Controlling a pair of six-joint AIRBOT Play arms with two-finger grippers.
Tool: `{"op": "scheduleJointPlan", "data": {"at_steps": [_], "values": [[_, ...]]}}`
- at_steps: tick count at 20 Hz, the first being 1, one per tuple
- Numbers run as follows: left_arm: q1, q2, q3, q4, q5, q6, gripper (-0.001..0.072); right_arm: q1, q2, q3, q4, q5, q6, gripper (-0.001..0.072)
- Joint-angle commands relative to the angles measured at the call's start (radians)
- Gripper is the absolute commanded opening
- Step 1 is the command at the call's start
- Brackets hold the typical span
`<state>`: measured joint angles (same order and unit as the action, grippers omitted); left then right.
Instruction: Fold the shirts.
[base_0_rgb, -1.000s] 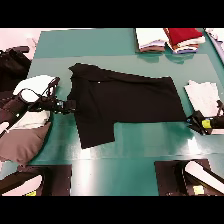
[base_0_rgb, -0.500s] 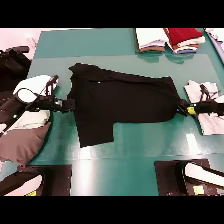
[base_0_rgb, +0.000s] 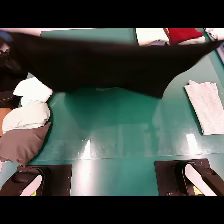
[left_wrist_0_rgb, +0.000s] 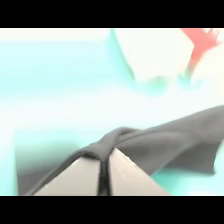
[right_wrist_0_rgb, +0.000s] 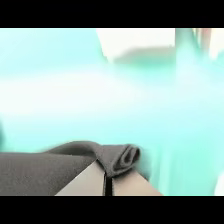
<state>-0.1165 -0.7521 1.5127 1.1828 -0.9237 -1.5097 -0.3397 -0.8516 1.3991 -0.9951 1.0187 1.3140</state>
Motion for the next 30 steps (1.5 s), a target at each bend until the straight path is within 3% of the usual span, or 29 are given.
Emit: {"op": "scheduleJointPlan", "data": {"at_steps": [1,3,7,10,13,16,21,25,30], "values": [[0.001,0.033,0.367,0.046,-0.011,-0.008,0.0024,0.003,0.117,0.261,-0.036,0.013,0.001,0.0017],[0.001,0.033,0.476,0.054,-0.008,-0.008,0.0024,0.003,0.143,0.343,-0.117,0.058,0.02,0.0016],[0.001,0.026,0.523,0.083,-0.018,-0.009,0.0024,0.002,0.087,0.498,-0.24,0.283,0.084,0.0016],[0.001,-0.043,0.47,0.082,-0.142,-0.013,0.0024,0.003,-0.023,0.565,-0.227,0.437,0.098,0.0016],[0.001,-0.177,0.371,0.082,-0.304,-0.027,0.0025,0.006,-0.133,0.491,-0.229,0.499,0.121,0.0016],[0.001,-0.342,0.217,0.081,-0.322,-0.027,0.0025,0.048,-0.253,0.318,-0.242,0.488,0.12,0.0016],[0.001,-0.682,0.032,0.08,-0.093,-0.035,0.0026,0.087,-0.521,0.12,-0.299,0.33,0.119,0.0016],[0.001,-0.903,0.103,0.055,0.026,-0.029,0.0025,0.088,-0.763,0.259,-0.254,0.282,0.119,0.0016],[0.003,-0.968,0.214,0.064,-0.024,0.038,0.0025,0.092,-0.878,0.447,-0.24,0.294,0.116,0.0016]]}}
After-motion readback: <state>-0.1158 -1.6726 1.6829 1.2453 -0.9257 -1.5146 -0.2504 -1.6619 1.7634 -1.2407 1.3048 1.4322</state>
